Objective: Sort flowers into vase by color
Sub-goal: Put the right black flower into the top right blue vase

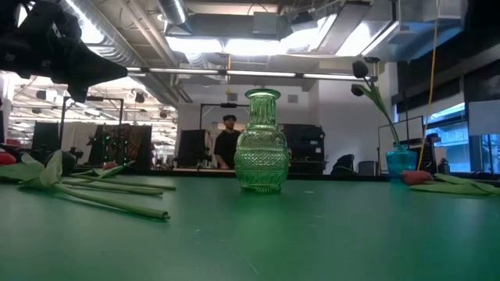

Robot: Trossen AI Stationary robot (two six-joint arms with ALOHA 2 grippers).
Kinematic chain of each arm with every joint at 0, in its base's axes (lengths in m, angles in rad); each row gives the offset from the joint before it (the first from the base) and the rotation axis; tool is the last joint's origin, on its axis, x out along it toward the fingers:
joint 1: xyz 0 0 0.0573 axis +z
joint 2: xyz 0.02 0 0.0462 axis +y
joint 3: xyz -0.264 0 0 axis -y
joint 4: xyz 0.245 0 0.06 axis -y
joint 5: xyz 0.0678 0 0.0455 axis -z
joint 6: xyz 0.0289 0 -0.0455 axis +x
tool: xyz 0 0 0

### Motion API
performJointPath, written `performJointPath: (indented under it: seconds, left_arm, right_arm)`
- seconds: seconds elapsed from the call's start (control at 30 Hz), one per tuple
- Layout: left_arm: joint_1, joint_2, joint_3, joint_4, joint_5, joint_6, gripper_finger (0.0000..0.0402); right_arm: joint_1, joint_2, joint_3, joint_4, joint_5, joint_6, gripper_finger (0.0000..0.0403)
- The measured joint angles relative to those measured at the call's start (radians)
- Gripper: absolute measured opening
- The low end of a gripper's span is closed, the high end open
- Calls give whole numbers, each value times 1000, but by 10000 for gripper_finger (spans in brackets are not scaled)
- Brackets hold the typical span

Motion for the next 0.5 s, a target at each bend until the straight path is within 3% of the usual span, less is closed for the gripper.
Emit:
performJointPath:
  seconds: [0.23,0.5]
  left_arm:
    - [0,0,0,0,0,0,11]
    - [0,0,0,0,0,0,11]
  right_arm:
    - [42,55,0,18,-1,241,198]
    - [20,77,1,-70,-45,371,198]
